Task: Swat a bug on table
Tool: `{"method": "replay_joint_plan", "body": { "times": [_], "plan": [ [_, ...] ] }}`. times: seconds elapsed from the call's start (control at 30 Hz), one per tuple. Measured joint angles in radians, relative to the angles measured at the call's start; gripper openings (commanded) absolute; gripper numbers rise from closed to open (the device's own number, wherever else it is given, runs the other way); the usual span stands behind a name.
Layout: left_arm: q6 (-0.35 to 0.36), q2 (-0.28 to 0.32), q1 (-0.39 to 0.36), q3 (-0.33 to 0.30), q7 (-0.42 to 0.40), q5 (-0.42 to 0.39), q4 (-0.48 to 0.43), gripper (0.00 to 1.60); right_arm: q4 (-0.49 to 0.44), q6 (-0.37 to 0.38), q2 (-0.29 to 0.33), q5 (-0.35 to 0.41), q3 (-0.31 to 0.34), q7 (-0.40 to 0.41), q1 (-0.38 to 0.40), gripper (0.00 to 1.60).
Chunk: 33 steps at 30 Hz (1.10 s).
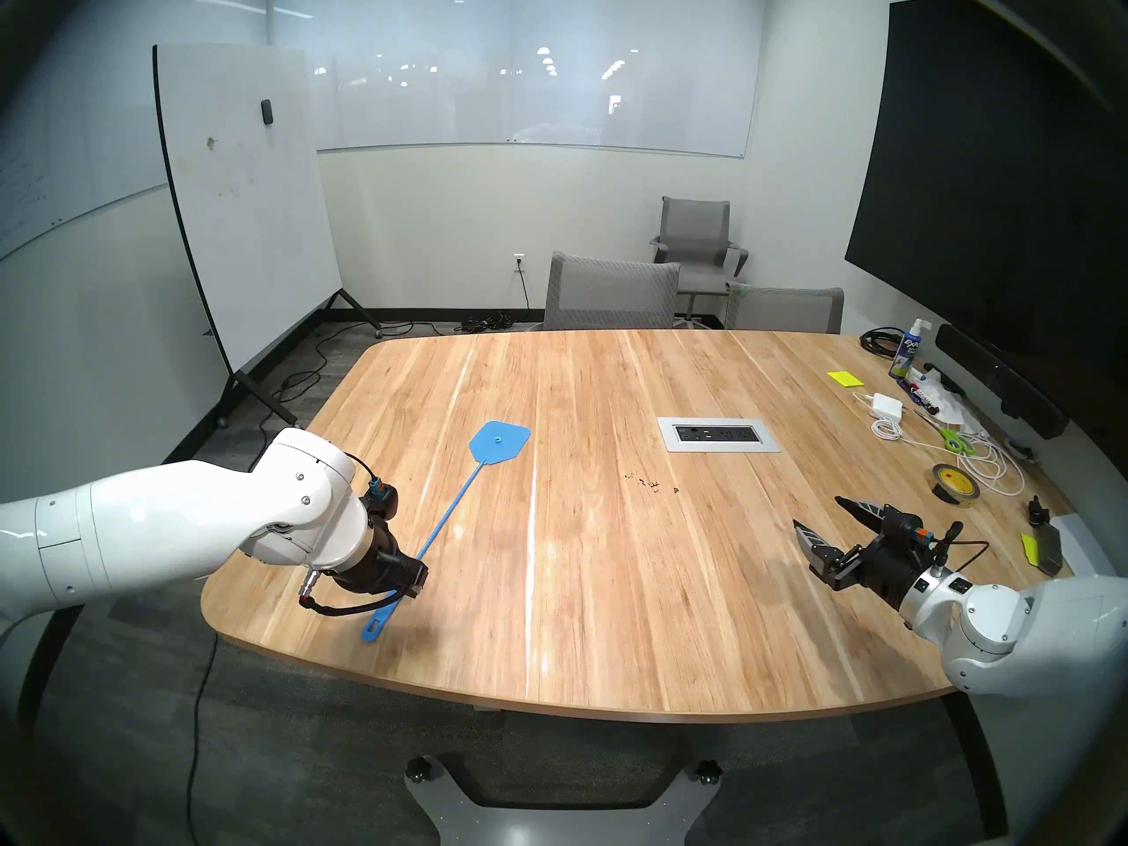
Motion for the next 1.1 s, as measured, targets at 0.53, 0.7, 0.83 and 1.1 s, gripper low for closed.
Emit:
{"method": "replay_joint_plan", "body": {
  "times": [0.53,0.7,0.83,1.1],
  "plan": [
    [-0.146,0.119,0.057,0.045,-0.062,0.153,-0.206,1.60,0.000,0.000,0.000,0.000,0.000,0.000,0.000,1.60],
    [-0.230,0.140,0.100,0.078,-0.088,0.272,-0.216,1.60,0.000,0.000,0.000,0.000,0.000,0.000,0.000,1.60],
    [-0.286,0.148,0.123,0.090,-0.127,0.349,-0.210,1.60,0.000,0.000,0.000,0.000,0.000,0.000,0.000,1.60],
    [-0.439,0.176,0.171,0.086,-0.260,0.522,-0.177,1.60,0.000,0.000,0.000,0.000,0.000,0.000,0.000,1.60]
  ]
}}
